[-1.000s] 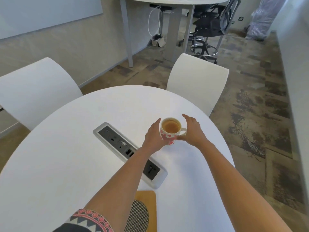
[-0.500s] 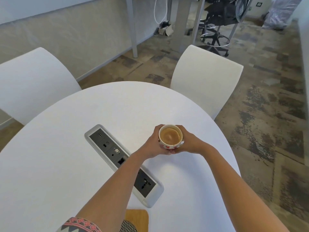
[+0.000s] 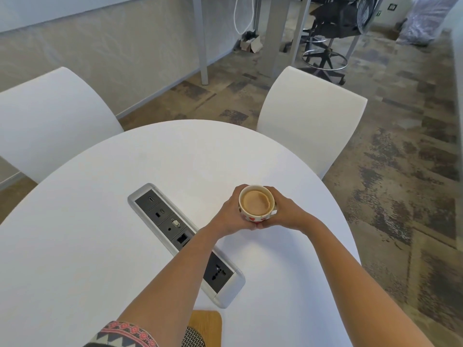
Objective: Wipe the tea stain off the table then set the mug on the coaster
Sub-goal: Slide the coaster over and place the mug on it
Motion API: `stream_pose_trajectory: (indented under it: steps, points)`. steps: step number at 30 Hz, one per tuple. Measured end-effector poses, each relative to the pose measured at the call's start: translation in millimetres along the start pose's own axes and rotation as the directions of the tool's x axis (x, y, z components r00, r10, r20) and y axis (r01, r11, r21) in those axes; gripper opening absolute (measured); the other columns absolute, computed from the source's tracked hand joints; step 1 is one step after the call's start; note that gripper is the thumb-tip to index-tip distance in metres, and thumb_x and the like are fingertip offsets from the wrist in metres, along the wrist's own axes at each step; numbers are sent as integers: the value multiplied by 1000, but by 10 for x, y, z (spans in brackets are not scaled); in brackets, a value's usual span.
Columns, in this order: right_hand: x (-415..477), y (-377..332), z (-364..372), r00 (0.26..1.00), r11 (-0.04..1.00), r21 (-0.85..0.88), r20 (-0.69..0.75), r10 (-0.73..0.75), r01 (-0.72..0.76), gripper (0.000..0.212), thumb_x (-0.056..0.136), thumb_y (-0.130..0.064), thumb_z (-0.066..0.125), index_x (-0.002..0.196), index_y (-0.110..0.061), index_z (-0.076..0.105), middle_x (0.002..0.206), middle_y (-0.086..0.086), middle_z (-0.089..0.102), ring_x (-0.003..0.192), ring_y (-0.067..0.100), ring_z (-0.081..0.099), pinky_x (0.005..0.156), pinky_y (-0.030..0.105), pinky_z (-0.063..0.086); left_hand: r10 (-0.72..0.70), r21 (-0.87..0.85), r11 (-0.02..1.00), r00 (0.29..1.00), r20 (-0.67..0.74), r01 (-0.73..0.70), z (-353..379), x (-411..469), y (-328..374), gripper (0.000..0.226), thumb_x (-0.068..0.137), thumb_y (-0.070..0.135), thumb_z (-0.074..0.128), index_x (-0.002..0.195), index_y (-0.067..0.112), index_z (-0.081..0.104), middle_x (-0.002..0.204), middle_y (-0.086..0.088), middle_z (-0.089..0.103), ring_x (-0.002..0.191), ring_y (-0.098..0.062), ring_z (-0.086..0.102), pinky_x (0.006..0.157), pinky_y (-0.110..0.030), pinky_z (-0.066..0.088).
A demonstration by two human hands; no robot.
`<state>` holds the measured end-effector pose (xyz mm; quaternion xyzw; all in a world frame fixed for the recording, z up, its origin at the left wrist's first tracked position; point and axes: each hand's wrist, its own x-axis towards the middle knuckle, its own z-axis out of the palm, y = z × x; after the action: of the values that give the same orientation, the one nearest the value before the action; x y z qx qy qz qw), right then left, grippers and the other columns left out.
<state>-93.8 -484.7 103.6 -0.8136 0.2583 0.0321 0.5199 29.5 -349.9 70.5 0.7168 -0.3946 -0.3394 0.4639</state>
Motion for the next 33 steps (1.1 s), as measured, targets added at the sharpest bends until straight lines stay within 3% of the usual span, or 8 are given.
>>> stream_pose_trajectory:
  steps: [3, 10, 17, 24, 28, 33]
  points:
    - [-31, -17, 2, 1000, 1000, -6, 6, -4, 4, 91, 52, -19, 91, 128, -36, 43, 125, -15, 56, 117, 9, 52, 95, 39, 49, -1, 9, 1000, 1000, -14, 1, -8, -48, 30, 93, 56, 8, 88, 128, 33, 35, 119, 20, 51, 111, 4, 50, 80, -7, 43]
    - [-241, -218, 20, 999, 999, -1, -12, -41, 41, 87, 57, -13, 89, 128, -31, 42, 125, -14, 55, 112, 6, 52, 85, 20, 46, 2, 22, 1000, 1000, -22, -2, -106, -253, 229, 92, 56, 8, 87, 124, 39, 34, 117, 19, 53, 110, -1, 51, 74, -6, 43]
    - [-618, -588, 165, 995, 996, -25, -43, -88, 87, 86, 57, -15, 90, 127, -33, 44, 122, -16, 56, 111, 6, 53, 86, 23, 47, 29, 28, 999, 999, -17, -28, -314, -693, 494, 91, 58, 8, 86, 127, 37, 35, 116, 13, 56, 107, -3, 52, 77, -13, 43]
    - [-1110, -916, 615, 990, 992, -39, -66, -121, 119, 85, 56, -16, 90, 127, -32, 46, 122, -13, 59, 112, 8, 55, 90, 28, 48, 57, 57, 997, 998, -32, -55, -540, -1416, 619, 90, 55, 13, 88, 126, 38, 37, 113, 19, 57, 105, 3, 53, 77, -13, 43]
    - [-1413, -1038, 984, 990, 992, -53, -72, -121, 118, 85, 56, -18, 91, 126, -33, 45, 122, -14, 58, 111, 8, 55, 89, 25, 45, 68, 63, 996, 998, -15, -67, -644, -1872, 540, 93, 52, 17, 90, 126, 37, 38, 117, 15, 58, 111, -6, 54, 88, -28, 48]
    - [-1729, -1105, 1423, 992, 994, -46, -69, -104, 101, 83, 57, -16, 90, 126, -33, 46, 119, -13, 59, 109, 7, 55, 84, 18, 43, 68, 74, 995, 997, -20, -67, -696, -2382, 400, 94, 52, 15, 90, 128, 34, 38, 117, 12, 58, 109, -9, 55, 88, -28, 48]
